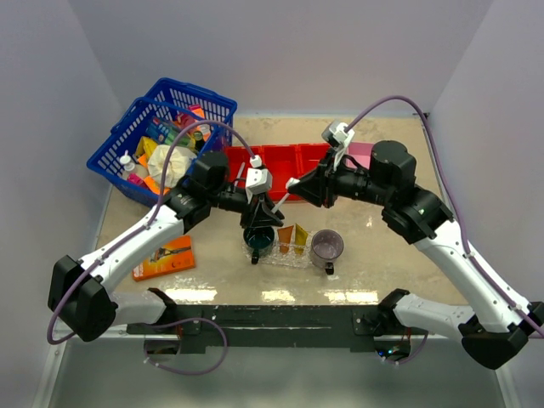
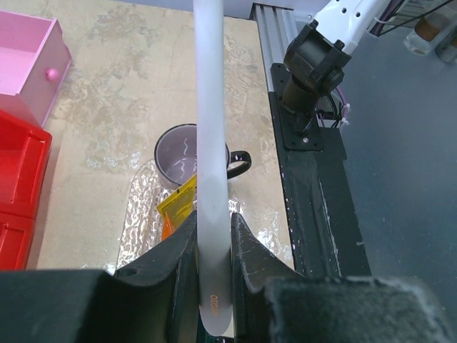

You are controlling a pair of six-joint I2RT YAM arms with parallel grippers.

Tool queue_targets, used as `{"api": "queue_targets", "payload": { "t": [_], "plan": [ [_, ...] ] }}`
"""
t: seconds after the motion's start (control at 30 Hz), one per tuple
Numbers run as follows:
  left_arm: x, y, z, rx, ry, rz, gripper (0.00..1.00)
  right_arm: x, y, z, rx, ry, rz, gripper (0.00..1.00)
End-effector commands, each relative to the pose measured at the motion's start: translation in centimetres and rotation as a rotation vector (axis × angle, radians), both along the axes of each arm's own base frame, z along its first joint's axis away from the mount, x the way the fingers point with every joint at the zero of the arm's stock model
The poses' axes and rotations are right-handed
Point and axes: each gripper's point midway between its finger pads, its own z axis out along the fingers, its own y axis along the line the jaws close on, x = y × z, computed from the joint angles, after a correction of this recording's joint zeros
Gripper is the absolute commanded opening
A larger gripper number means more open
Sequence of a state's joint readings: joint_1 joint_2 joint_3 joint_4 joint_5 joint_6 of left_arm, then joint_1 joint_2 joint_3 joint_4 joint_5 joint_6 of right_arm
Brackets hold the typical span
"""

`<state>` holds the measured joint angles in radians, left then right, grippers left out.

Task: Prepare toiletry sets of a toothbrush and toothpaste on the tray

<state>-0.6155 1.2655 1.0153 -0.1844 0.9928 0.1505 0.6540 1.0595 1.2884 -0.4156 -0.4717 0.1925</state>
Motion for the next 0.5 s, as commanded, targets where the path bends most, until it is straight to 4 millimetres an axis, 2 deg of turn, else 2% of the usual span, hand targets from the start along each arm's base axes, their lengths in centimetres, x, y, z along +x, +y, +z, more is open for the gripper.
{"api": "queue_targets", "payload": {
  "t": [0.0, 0.03, 0.2, 0.23, 0.3, 0.33, 0.43, 0.47],
  "plan": [
    [0.2, -0.4, 2.4, -0.059, -0.083, -0.019, 0.0, -0.4, 0.5, 0.8, 0.028, -0.036, 0.047, 0.13],
    [0.3, -0.5, 2.3, -0.06, -0.078, -0.016, 0.0, -0.4, 0.5, 0.7, 0.027, -0.038, 0.047, 0.12],
    [0.3, -0.6, 2.4, -0.069, -0.075, -0.012, 0.12, -0.5, 0.3, 0.9, 0.034, -0.05, 0.037, 0.05],
    [0.4, -0.6, 2.5, -0.072, -0.074, -0.009, 0.21, -0.5, 0.1, 1.1, 0.037, -0.057, 0.031, 0.04],
    [0.6, -0.6, 2.6, -0.072, -0.077, 0.002, 0.33, -0.5, 0.0, 1.1, 0.04, -0.06, 0.024, 0.02],
    [0.7, -0.6, 2.6, -0.072, -0.078, 0.006, 0.48, -0.5, -0.1, 1.1, 0.039, -0.063, 0.016, 0.02],
    [1.0, -0.5, 2.7, -0.075, -0.089, 0.032, 0.7, -0.5, -0.5, 1.1, 0.033, -0.068, 0.003, 0.01],
    [1.1, -0.4, 3.0, -0.084, -0.103, 0.04, 0.73, -0.7, -0.6, 1.2, 0.033, -0.074, 0.004, 0.0]
  ]
}}
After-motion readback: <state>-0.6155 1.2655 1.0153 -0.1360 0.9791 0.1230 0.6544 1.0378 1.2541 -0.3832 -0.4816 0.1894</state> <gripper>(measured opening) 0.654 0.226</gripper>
